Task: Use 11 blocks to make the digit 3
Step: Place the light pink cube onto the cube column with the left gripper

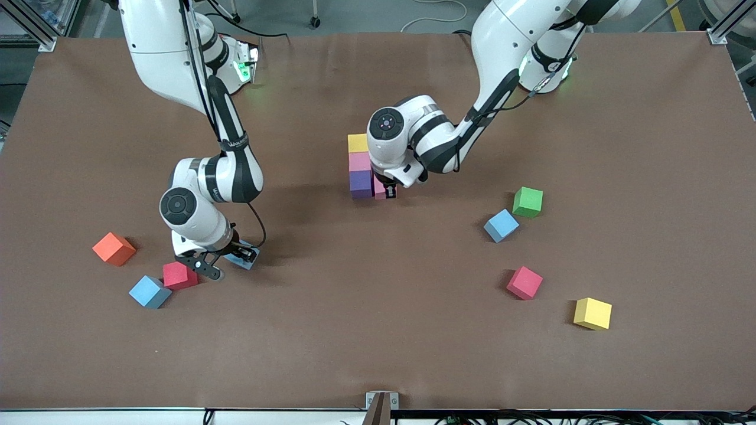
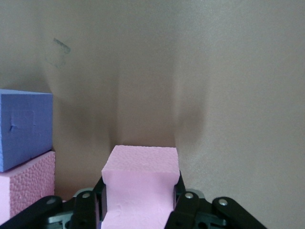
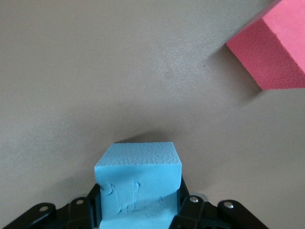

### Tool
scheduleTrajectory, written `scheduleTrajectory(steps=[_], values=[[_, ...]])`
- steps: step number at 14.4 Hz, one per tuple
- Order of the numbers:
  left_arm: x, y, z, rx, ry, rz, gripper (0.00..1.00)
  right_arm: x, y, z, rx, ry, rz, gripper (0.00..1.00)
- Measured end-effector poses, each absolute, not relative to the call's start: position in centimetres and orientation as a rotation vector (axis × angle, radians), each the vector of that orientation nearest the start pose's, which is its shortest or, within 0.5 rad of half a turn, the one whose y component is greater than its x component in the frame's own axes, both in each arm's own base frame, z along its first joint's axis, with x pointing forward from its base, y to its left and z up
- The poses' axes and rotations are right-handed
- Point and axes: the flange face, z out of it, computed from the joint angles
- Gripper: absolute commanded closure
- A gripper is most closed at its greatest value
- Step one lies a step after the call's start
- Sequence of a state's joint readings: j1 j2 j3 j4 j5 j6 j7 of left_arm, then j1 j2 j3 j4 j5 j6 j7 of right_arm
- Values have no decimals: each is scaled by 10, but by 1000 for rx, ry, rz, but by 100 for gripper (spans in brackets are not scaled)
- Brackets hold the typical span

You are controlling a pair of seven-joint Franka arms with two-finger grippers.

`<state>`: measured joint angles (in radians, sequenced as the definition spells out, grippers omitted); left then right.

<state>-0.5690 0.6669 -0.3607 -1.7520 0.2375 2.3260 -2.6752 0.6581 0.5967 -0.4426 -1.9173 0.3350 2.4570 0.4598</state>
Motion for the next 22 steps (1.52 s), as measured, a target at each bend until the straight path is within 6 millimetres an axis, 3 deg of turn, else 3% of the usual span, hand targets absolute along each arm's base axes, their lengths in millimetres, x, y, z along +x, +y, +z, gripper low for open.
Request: scheduleTrajectory(steps=[3,8,12,14,15,16,17,20,22], values=[[413,-515,205,2171,2339,-69,79,610,152,209,-3096,655,4,99],[409,-518,205,2182,2329,-69,78,609,185,219,-3120,484,58,100],[407,-520,205,2186,2326,-69,73,609,185,219,-3137,350,63,99],[407,-520,205,2186,2326,-69,62,609,185,219,-3138,342,63,99],[407,-520,205,2186,2326,-69,47,609,185,219,-3138,340,63,99],[407,-520,205,2186,2326,-69,12,609,185,219,-3139,338,64,99],[407,-520,205,2187,2326,-69,0,609,185,219,-3139,334,64,99],[405,-520,201,2197,2324,-70,0,606,195,219,-3144,261,66,99],[405,-520,200,2199,2325,-71,0,601,219,222,-3143,190,53,99]])
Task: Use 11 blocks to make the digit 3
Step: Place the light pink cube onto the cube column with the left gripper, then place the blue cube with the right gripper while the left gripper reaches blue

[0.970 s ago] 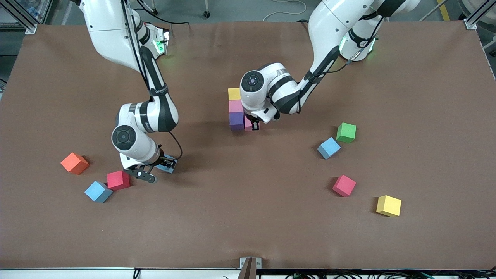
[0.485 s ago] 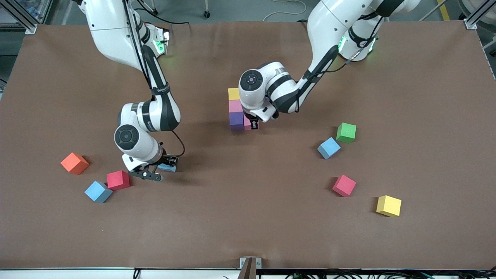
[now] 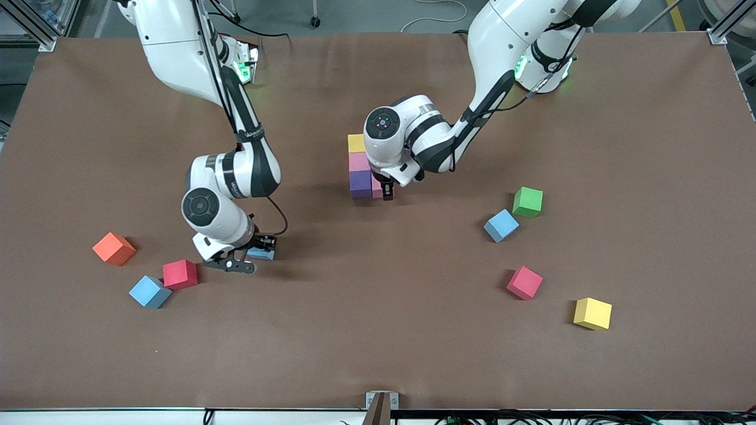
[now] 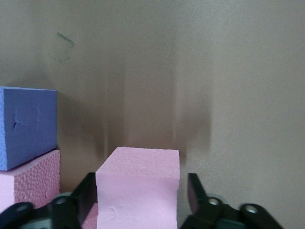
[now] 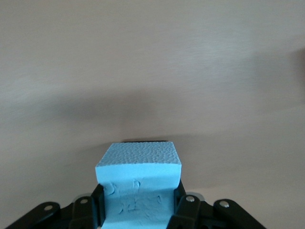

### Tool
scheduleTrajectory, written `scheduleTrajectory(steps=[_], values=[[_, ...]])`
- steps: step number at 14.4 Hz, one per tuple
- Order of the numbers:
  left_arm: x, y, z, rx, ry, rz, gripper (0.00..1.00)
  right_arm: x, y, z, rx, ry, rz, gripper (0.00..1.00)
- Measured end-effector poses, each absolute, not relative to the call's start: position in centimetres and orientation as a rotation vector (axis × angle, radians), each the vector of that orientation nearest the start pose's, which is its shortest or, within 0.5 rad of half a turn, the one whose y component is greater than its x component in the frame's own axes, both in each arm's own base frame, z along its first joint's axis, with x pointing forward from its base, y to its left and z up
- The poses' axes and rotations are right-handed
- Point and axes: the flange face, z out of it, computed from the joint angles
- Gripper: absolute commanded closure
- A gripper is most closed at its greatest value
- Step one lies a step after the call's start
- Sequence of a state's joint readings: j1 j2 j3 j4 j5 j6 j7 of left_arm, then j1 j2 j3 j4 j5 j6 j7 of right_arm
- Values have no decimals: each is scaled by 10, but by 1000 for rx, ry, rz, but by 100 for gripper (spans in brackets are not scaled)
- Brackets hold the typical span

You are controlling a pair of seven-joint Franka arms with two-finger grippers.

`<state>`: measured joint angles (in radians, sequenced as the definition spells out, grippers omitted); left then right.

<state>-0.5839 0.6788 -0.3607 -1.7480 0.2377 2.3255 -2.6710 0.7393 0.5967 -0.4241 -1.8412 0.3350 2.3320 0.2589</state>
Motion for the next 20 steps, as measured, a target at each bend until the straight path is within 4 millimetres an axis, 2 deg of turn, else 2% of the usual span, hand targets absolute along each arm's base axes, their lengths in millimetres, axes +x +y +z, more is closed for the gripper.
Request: scheduleTrajectory(steps=[3,5,7,10,13,15,17,20], values=[[407,-521,206,2205,2330,-61,0,588,277,235,-3135,43,10,99],[408,-520,221,2220,2342,-34,0,578,316,246,-3122,-53,-20,99],[408,-517,244,2234,2351,5,0,568,349,258,-3108,-117,-22,99],[409,-514,284,2247,2318,48,0,556,386,276,-3092,-136,-12,99],[423,-495,329,2324,2236,98,0,543,407,279,-3087,-145,-13,99],[447,-467,356,2397,2154,119,0,540,412,279,-3087,-151,-10,99],[475,-433,372,2511,2028,123,0,540,411,279,-3087,-151,-10,99],[516,-388,384,2652,1833,114,0,536,416,279,-3087,-143,-9,99]])
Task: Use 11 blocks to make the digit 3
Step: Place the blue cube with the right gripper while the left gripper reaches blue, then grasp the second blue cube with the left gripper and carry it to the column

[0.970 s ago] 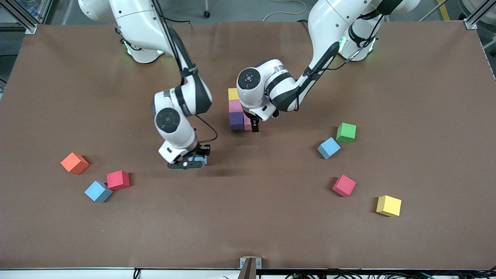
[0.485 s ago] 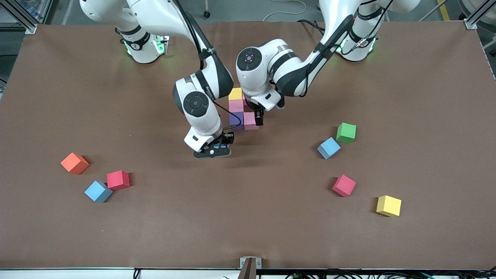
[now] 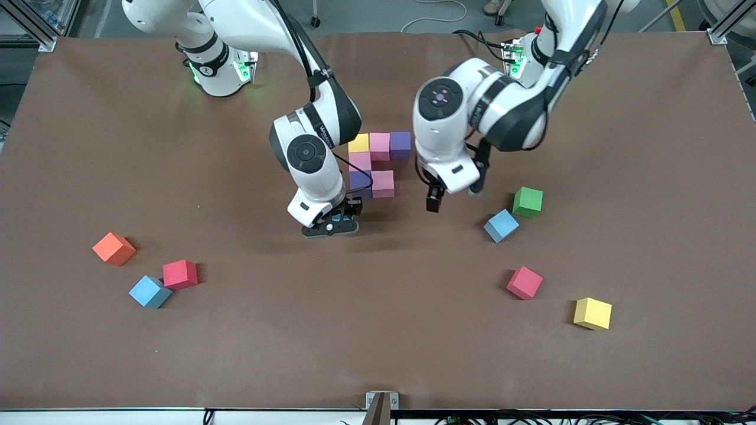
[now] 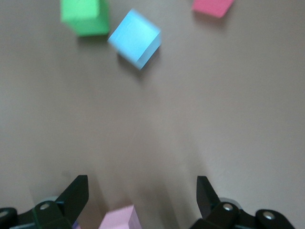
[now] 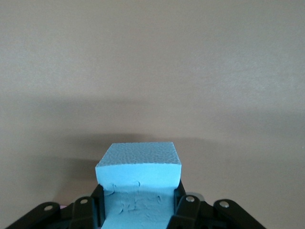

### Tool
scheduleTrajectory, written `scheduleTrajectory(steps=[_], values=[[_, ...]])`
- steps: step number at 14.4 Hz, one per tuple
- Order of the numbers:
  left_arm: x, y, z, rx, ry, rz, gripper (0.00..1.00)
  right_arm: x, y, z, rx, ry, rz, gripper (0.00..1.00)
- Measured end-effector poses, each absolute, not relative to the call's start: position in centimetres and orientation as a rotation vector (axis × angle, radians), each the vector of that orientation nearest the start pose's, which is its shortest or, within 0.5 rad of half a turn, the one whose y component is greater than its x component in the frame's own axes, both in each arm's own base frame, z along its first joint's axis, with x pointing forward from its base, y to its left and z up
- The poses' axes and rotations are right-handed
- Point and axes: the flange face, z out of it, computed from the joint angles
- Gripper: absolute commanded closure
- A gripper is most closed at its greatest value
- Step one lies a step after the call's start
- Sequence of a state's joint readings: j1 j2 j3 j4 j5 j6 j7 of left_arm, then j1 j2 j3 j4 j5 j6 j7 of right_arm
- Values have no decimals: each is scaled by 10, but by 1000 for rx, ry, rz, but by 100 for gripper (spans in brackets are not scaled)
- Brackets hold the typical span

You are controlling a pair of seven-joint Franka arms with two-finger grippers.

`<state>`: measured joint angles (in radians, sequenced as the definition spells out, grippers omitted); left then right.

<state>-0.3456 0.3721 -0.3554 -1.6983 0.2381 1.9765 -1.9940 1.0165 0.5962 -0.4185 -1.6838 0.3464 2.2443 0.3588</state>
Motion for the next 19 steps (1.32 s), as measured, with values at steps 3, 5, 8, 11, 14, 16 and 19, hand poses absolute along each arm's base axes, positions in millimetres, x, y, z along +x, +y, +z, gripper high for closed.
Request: scheduleTrajectory(steps=[3,5,8,11,14,16,19], values=[[557,-329,383,-2617,-1548,-84,0,526,429,279,-3087,-139,-6,98],[581,-286,369,-2677,-1377,-60,1,521,434,275,-3091,-145,0,98],[603,-240,328,-2738,-1119,9,1,514,441,259,-3102,-166,30,98],[613,-219,286,-2780,-979,63,1,510,443,245,-3115,-175,50,98],[607,-212,255,-2803,-918,54,1,509,447,241,-3099,-164,36,97],[605,-201,245,-2819,-917,45,1,507,452,239,-3075,-143,41,97],[600,-196,236,-2827,-907,58,1,504,454,229,-3075,-137,58,97]])
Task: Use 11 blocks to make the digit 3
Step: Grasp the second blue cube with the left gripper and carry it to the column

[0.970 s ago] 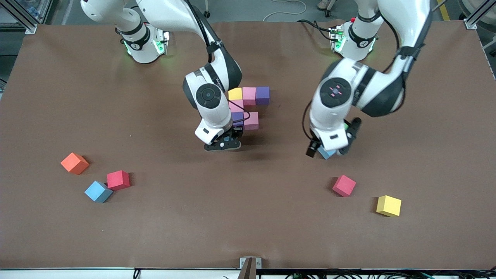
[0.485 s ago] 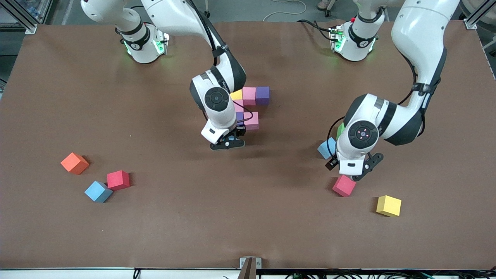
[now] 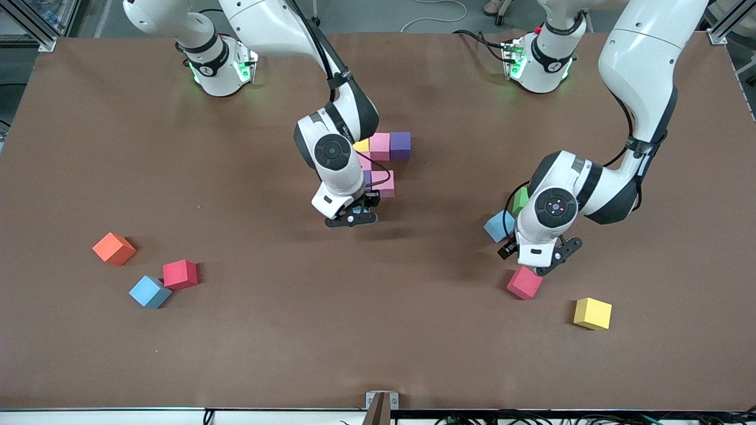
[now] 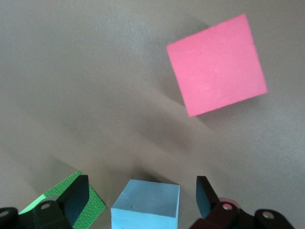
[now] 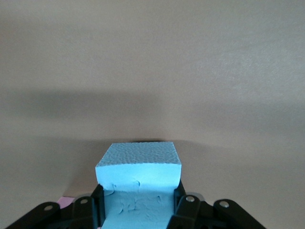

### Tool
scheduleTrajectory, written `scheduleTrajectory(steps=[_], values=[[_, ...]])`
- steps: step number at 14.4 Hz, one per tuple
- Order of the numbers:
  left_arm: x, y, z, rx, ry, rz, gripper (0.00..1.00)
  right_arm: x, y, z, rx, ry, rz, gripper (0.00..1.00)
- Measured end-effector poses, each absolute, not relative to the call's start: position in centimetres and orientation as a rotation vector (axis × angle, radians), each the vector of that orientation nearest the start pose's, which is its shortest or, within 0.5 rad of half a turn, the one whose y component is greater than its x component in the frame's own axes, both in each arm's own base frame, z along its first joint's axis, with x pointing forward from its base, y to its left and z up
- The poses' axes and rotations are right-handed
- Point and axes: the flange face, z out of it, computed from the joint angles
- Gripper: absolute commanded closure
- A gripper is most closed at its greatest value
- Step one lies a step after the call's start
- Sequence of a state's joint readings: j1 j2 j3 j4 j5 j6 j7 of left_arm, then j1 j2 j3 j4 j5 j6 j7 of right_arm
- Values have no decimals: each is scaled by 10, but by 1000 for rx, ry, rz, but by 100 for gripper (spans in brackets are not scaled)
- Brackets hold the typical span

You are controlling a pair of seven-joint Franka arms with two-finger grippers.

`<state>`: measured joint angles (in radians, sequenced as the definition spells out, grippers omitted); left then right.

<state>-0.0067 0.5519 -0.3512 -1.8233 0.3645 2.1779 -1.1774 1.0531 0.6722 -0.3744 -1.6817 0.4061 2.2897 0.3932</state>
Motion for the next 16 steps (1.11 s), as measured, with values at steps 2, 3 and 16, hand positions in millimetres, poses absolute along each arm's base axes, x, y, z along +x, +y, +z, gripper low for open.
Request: scheduleTrajectory(steps=[2,3,16], values=[[597,-201,231,-2850,-899,45,1,502,455,223,-3080,-141,66,97],[594,-203,228,-2864,-895,38,1,500,457,220,-3082,-147,65,97],[571,-207,205,-2884,-909,115,10,485,475,212,-3084,-148,48,96]])
